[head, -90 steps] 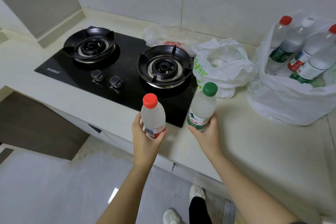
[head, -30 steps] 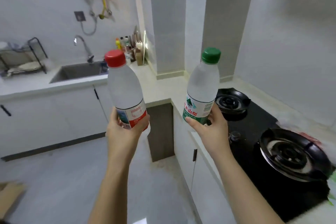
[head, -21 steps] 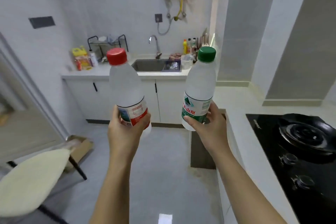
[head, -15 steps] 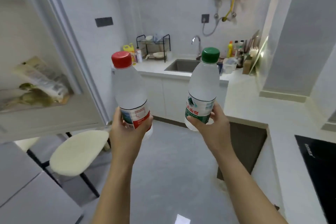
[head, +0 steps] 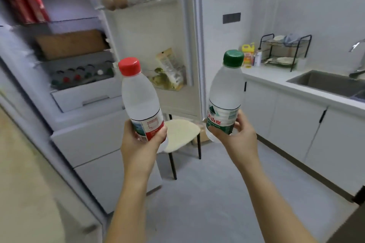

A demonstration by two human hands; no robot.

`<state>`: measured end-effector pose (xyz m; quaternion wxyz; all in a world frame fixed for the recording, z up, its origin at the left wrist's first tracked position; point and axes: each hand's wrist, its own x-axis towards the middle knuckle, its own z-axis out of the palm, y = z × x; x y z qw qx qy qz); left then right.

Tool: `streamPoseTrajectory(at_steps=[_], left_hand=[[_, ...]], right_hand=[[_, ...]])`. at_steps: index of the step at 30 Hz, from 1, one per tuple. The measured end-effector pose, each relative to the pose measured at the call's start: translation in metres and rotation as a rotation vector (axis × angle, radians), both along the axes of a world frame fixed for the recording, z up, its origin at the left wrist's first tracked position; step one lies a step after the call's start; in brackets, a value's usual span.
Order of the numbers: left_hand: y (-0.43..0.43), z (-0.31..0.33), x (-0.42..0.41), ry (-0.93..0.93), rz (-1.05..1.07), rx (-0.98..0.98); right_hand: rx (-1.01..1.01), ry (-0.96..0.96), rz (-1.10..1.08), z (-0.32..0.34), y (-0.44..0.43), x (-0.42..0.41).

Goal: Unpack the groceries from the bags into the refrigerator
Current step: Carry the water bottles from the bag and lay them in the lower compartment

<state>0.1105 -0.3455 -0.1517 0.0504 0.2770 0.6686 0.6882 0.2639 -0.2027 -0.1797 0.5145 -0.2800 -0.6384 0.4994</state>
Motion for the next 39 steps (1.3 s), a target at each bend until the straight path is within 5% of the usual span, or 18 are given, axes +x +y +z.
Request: streamPoseTrajectory(at_steps=[17, 39], left_hand=[[-0.16, 0.028, -0.103, 0.132, 0.482, -0.004], [-0.217, 0.049, -0.144, 0.153, 0.512, 0.045]], right_hand=[[0.165, 0.023, 0.339, 0.04, -0.104, -0.16], [0.19, 0.048, 0.489, 0.063, -0.164, -0.227]])
